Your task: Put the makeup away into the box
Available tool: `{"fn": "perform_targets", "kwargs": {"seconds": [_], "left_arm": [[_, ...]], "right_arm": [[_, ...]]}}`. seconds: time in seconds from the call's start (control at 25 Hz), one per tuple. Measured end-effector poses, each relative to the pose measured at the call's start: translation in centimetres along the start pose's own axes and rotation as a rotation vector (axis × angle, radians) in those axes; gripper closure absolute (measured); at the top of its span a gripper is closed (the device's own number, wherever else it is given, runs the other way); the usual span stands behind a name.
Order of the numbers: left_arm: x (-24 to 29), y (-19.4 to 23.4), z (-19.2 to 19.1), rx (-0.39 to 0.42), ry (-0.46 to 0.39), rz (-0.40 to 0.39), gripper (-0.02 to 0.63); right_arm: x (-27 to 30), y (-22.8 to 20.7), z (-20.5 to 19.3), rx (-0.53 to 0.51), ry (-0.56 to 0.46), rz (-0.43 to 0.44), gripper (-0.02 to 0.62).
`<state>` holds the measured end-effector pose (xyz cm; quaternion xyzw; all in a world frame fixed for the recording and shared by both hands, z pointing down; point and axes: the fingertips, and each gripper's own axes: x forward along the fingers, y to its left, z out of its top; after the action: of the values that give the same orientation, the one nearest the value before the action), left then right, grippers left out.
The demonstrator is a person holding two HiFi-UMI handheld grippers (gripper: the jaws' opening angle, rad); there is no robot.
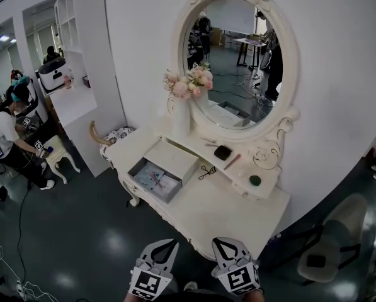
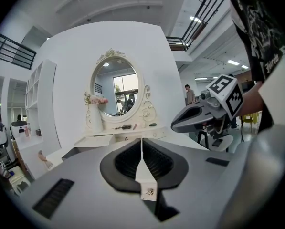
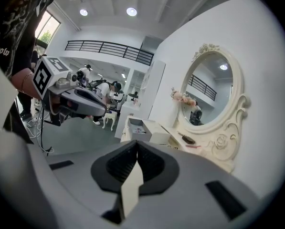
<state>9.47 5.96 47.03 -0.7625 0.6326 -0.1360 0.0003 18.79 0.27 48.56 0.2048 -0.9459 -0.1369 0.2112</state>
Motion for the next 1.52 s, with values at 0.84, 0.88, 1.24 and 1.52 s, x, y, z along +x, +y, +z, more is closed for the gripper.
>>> {"fn": "perform_targets", "kwargs": {"seconds": [0.84, 0.88, 1.24, 1.52], "left_arm": [[5.5, 4.7, -0.2, 0.011, -0.011, -0.098, 0.583], [6.0, 5.2, -0.2, 0.012, -0.012, -0.11, 0.583], [10.9, 11.1, 0.4, 0.011, -0.038, -0.207, 0.583], [14.0, 14.7, 0.4, 0.022, -0.052, -0.313, 0.583]], "right_arm": [[5.1, -3.5, -0.1, 0.081, 0.028, -0.072, 0.584], [5.7, -3.8, 0.0, 0.086, 0.033, -0.079, 0.584], [10.8, -7.1, 1.2, 0.09, 0.109, -0.164, 0.584], [13.8, -8.4, 1.9, 0.13, 0.168, -0.257, 0.584]]}}
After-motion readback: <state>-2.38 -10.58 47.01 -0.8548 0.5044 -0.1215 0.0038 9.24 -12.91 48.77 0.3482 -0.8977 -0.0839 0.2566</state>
